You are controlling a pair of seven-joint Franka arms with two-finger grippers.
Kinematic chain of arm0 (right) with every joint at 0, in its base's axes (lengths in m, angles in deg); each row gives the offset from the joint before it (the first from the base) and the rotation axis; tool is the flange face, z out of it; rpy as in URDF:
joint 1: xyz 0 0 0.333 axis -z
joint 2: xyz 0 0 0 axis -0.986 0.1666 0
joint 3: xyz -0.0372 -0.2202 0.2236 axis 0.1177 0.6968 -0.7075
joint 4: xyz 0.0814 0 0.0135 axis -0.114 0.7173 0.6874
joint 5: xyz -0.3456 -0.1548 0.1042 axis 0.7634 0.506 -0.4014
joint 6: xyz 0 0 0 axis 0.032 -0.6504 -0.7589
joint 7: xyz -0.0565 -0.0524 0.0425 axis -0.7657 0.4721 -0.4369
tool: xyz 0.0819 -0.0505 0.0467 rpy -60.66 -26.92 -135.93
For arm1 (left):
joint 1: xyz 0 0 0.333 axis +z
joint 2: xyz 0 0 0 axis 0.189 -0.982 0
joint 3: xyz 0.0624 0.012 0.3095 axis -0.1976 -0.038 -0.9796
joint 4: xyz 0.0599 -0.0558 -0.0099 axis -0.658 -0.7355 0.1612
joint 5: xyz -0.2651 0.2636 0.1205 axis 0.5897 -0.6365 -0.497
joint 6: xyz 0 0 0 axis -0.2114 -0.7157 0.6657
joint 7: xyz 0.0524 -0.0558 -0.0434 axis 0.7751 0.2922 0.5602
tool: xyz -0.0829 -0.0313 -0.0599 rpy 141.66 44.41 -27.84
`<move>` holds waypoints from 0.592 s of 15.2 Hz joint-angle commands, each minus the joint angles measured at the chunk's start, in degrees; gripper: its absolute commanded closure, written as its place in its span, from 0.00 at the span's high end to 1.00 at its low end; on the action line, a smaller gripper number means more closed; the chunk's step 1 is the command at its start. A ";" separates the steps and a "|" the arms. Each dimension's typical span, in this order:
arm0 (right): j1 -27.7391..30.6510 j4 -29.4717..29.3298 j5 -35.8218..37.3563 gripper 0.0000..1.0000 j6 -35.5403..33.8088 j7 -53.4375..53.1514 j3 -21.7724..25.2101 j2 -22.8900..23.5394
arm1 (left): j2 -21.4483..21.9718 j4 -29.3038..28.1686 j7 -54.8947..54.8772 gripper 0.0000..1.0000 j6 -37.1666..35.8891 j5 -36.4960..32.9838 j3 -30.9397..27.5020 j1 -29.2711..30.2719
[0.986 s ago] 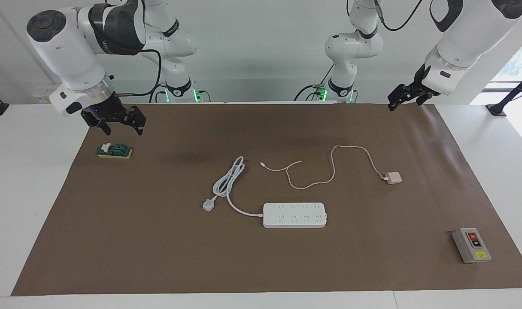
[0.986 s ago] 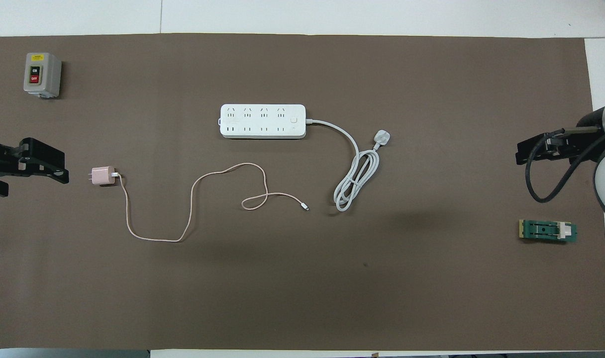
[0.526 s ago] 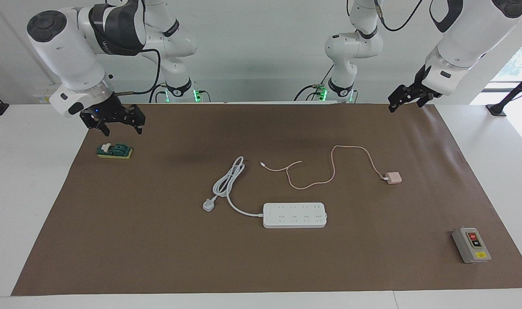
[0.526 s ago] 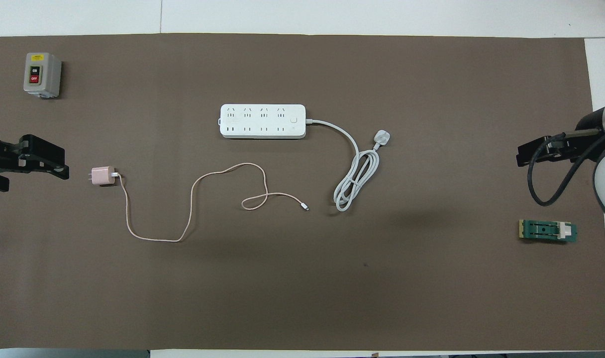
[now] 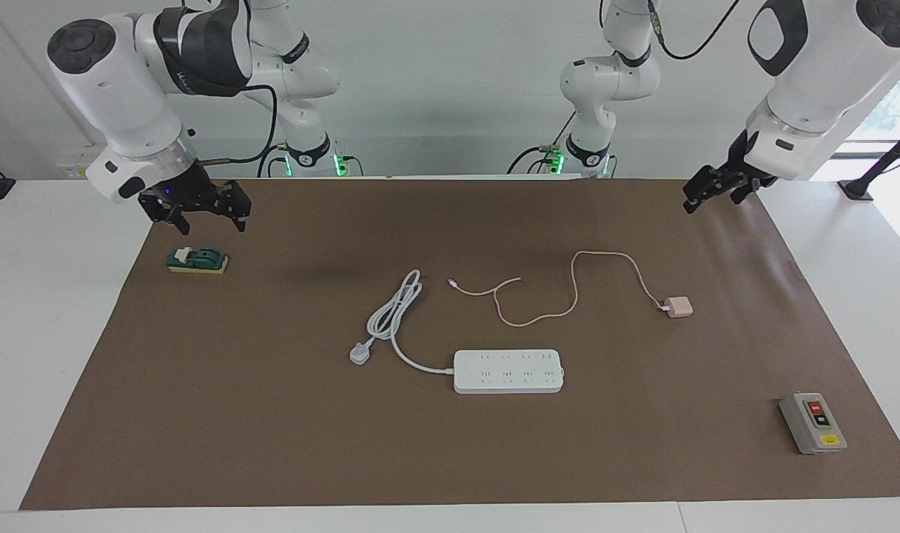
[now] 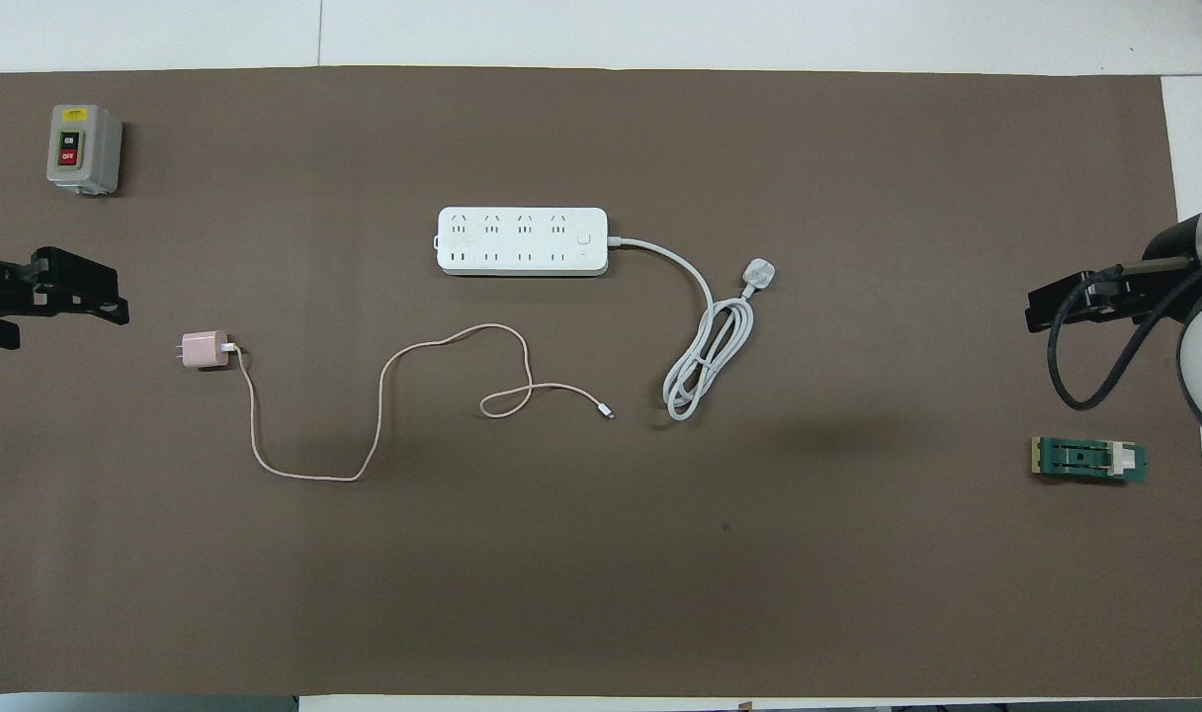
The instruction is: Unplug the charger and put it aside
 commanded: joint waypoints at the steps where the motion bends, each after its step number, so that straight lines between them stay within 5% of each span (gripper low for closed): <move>1: 0.83 1.01 0.92 1.00 -0.28 1.23 -0.55 -0.80 | 1.45 -9.85 -1.68 1.00 9.98 -0.78 -0.53 1.98; 4: 0.74 1.01 0.92 1.00 -0.28 1.05 -0.55 -0.88 | 1.27 -15.66 -1.68 1.00 17.03 -0.78 -0.62 2.17; 9: 0.74 1.01 0.92 1.00 -0.28 1.05 -0.55 -0.88 | -0.67 1.46 -1.85 1.00 -5.70 -1.04 0.00 1.20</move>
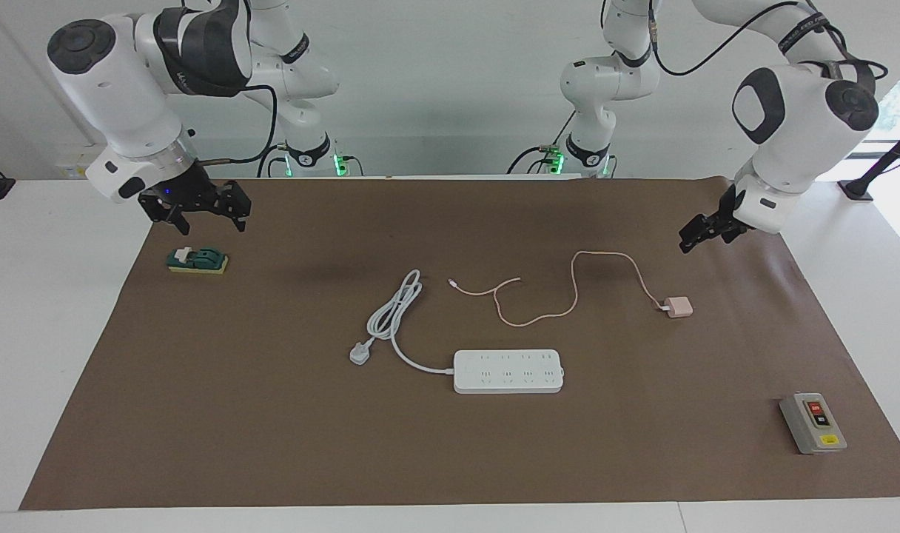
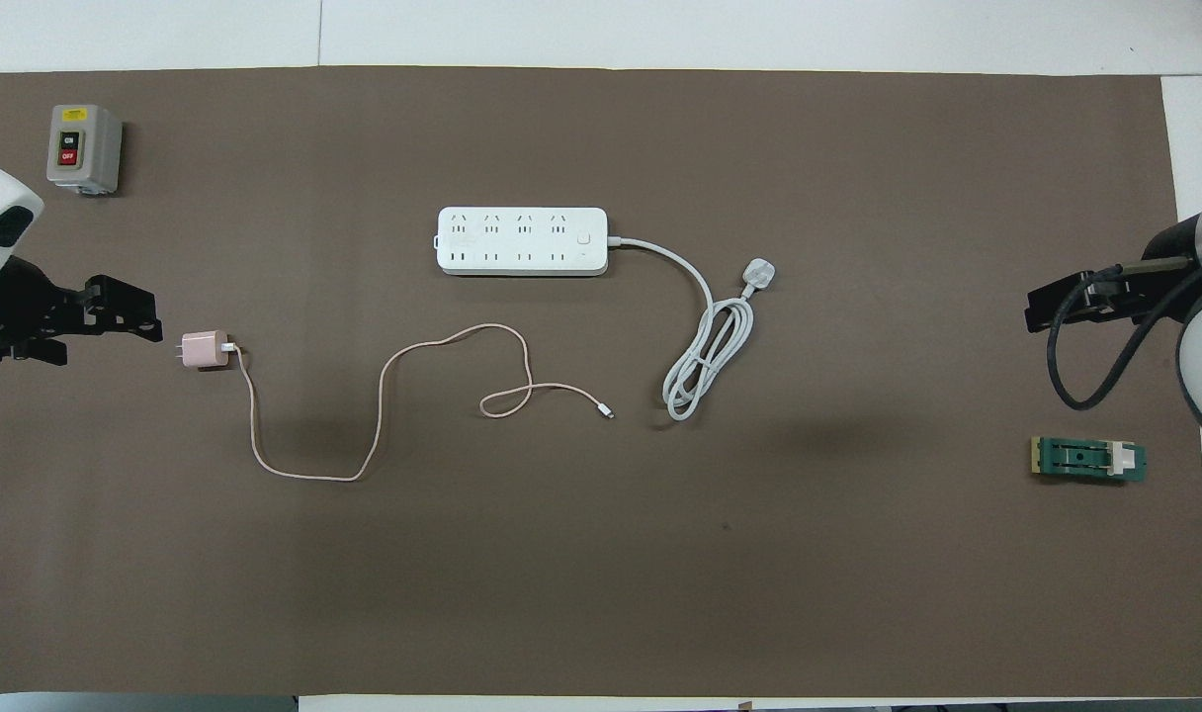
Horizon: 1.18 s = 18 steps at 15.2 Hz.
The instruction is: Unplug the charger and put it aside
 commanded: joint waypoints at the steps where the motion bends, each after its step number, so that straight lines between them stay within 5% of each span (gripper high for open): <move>1: 0.74 0.98 0.92 1.00 -0.28 0.97 -0.55 -0.88 | 0.95 8.35 -0.78 1.00 -9.97 -1.03 -0.21 -0.39; 7: 0.74 0.98 0.92 1.00 -0.37 0.96 -0.55 -0.97 | 0.79 13.35 -0.87 1.00 -19.47 -1.29 2.61 -1.44; 18: 0.83 1.16 0.92 1.00 -0.10 0.88 -0.55 -0.97 | -1.68 16.53 -1.14 1.00 -18.87 -1.29 1.81 -2.77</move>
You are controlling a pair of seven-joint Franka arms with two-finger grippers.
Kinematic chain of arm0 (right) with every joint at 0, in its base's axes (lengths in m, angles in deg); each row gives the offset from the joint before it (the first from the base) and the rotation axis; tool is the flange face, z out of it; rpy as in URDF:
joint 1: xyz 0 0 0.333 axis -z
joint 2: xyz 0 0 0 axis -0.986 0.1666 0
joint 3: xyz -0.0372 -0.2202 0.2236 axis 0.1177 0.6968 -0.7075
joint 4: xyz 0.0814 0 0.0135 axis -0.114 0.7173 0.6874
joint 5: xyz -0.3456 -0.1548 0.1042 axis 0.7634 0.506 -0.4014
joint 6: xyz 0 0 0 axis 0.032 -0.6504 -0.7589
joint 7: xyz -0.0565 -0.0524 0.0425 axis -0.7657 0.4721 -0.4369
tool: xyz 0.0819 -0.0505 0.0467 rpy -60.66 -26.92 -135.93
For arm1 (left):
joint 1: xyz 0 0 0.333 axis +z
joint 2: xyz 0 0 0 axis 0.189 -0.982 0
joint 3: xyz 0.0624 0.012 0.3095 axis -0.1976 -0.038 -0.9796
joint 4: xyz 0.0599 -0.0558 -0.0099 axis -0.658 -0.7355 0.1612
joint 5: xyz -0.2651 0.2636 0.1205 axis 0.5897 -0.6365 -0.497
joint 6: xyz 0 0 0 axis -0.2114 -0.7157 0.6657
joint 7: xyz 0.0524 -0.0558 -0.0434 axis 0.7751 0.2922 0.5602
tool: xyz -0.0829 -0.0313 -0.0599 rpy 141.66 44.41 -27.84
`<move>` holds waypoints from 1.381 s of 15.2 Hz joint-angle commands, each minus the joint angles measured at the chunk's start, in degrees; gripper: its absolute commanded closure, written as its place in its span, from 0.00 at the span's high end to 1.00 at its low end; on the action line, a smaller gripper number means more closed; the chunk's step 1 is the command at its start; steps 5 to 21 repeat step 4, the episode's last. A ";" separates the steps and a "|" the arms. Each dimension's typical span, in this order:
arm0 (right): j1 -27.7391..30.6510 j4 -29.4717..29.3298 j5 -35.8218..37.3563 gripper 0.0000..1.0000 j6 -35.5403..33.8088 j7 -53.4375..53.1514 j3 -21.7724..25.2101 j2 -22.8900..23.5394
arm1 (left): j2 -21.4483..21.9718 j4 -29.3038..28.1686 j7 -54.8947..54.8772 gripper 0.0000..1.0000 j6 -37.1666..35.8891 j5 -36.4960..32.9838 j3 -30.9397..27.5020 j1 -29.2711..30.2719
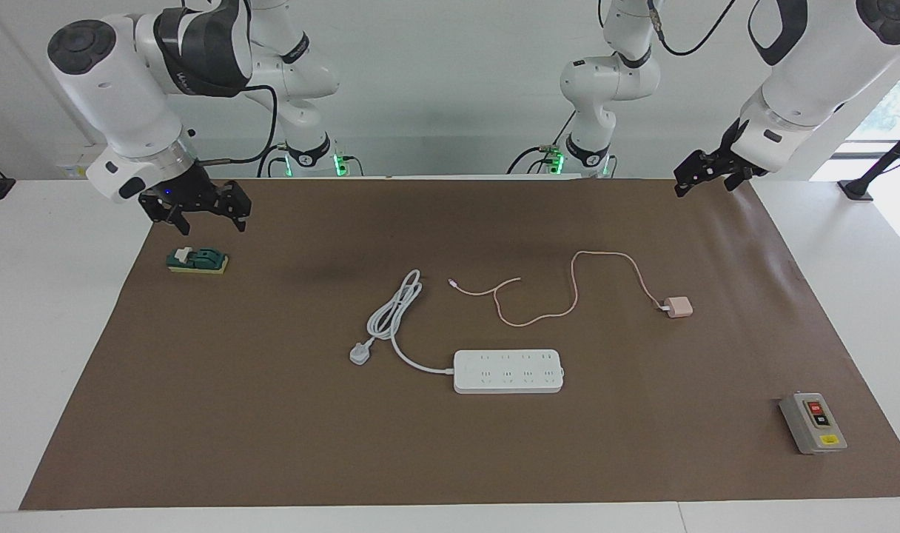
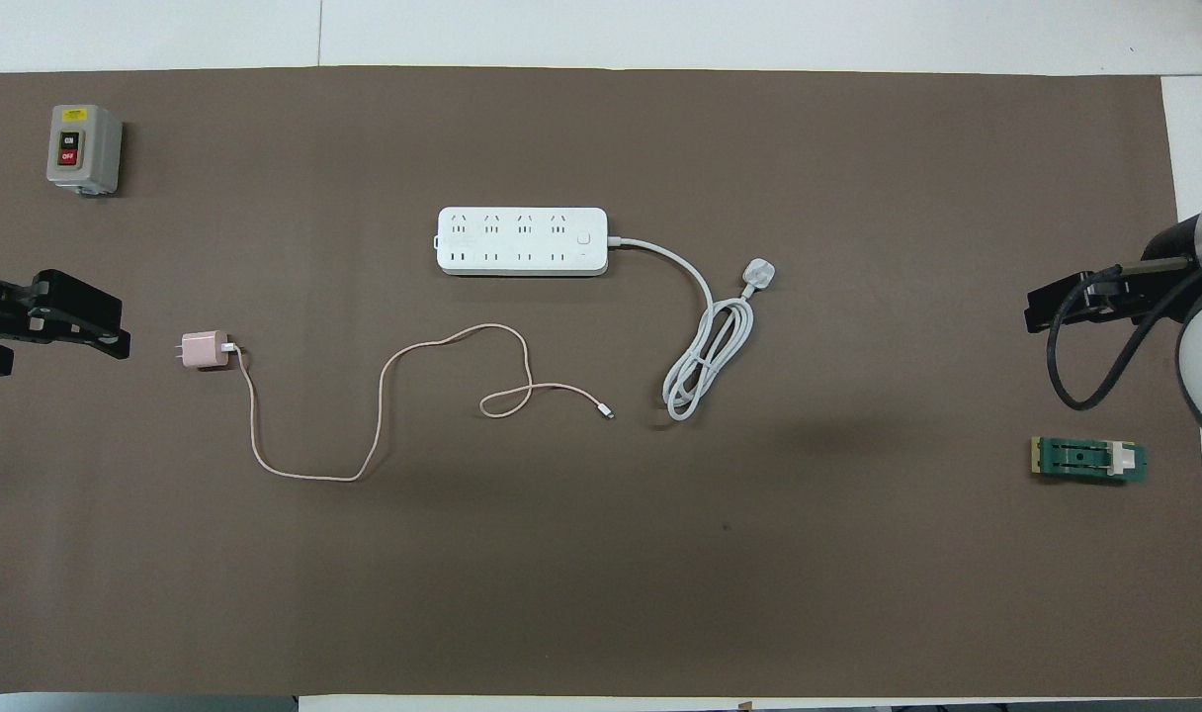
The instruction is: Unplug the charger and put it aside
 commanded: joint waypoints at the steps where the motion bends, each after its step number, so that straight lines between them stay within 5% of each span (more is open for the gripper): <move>1: 0.83 1.11 0.92 1.00 -0.10 0.88 -0.55 -0.97 | -0.71 1.74 -0.81 1.00 -1.31 -1.20 -0.84 -0.92; 21: 0.83 1.19 0.92 1.00 -0.10 0.88 -0.55 -0.97 | -0.71 1.65 -0.81 1.00 -1.13 -1.11 -0.84 -0.83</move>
